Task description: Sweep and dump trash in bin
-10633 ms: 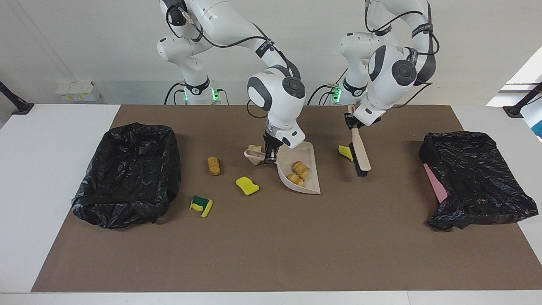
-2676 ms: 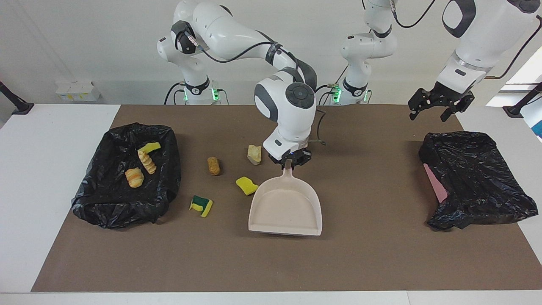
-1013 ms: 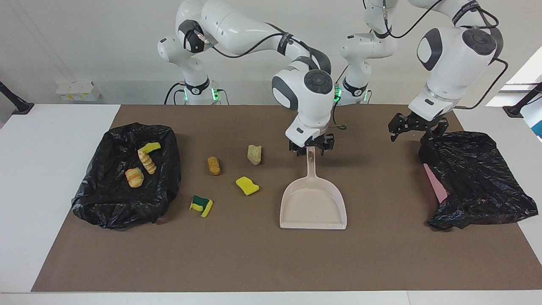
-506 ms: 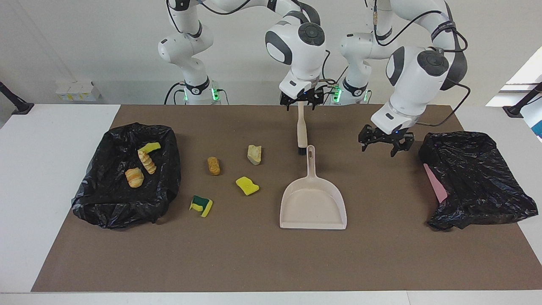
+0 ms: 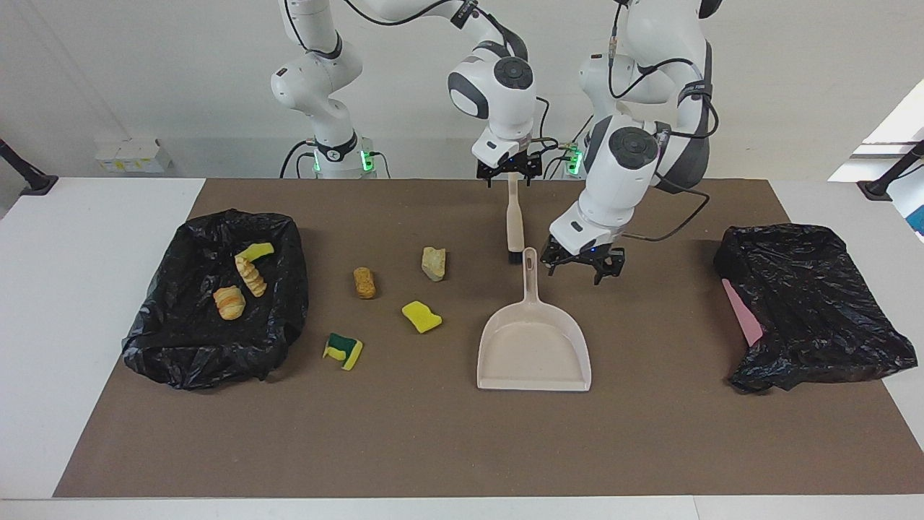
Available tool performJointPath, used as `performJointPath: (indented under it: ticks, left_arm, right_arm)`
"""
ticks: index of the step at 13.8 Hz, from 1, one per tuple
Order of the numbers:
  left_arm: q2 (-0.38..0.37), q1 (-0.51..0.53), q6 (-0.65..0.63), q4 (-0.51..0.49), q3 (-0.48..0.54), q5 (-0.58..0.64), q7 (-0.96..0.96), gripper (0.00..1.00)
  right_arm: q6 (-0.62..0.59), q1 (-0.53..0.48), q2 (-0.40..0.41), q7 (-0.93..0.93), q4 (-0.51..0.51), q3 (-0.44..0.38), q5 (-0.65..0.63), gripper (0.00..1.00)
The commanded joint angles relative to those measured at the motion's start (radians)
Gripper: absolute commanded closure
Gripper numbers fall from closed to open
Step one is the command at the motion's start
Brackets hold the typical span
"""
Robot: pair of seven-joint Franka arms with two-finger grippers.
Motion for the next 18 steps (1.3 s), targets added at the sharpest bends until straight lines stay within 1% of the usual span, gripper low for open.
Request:
performJointPath:
  ticks: [1, 2, 4, 7, 8, 9, 10, 11, 13, 16, 17, 18]
  left_arm:
    - [0.044, -0.068, 0.055, 0.013, 0.014, 0.011, -0.088, 0.0]
    - [0.044, -0.07, 0.057, 0.005, 0.013, 0.008, -0.092, 0.0]
    - [0.057, -0.102, 0.089, -0.033, 0.013, 0.003, -0.175, 0.0]
    - [0.061, -0.114, 0.117, -0.075, 0.011, 0.003, -0.184, 0.0]
    - [0.073, -0.12, 0.12, -0.075, 0.013, 0.002, -0.187, 0.17]
    - [0.077, -0.119, 0.106, -0.072, 0.013, 0.002, -0.185, 0.55]
    - [0.078, -0.117, 0.105, -0.063, 0.013, 0.002, -0.182, 0.82]
    - [0.08, -0.111, 0.103, -0.055, 0.013, 0.0, -0.179, 0.96]
    - [0.081, -0.108, 0.094, -0.035, 0.013, 0.0, -0.179, 1.0]
    - [0.077, -0.102, 0.062, -0.017, 0.014, 0.006, -0.173, 1.0]
    - [0.075, -0.102, 0.068, -0.023, 0.014, 0.006, -0.17, 0.9]
    - [0.074, -0.1, 0.066, -0.026, 0.014, 0.005, -0.165, 0.88]
  right_arm:
    - [0.084, 0.021, 0.002, 0.039, -0.056, -0.002, 0.025, 0.0]
    - [0.082, 0.021, -0.001, 0.039, -0.064, 0.0, 0.025, 0.0]
    - [0.094, 0.041, 0.014, 0.042, -0.069, 0.0, 0.06, 0.0]
    - [0.108, 0.047, 0.024, 0.033, -0.069, 0.0, 0.093, 0.05]
    - [0.108, 0.047, 0.024, 0.03, -0.069, 0.0, 0.106, 0.05]
    - [0.108, 0.049, 0.024, 0.03, -0.07, 0.001, 0.109, 0.09]
    - [0.108, 0.049, 0.022, 0.03, -0.072, 0.0, 0.11, 0.11]
    - [0.108, 0.047, 0.022, 0.028, -0.073, 0.001, 0.113, 0.14]
    - [0.108, 0.047, 0.022, 0.022, -0.075, 0.0, 0.151, 0.16]
    - [0.108, 0.047, 0.024, 0.007, -0.076, 0.0, 0.186, 0.18]
    - [0.107, 0.047, 0.022, 0.007, -0.081, 0.0, 0.186, 0.18]
    - [0.107, 0.046, 0.022, 0.005, -0.084, 0.0, 0.191, 0.21]
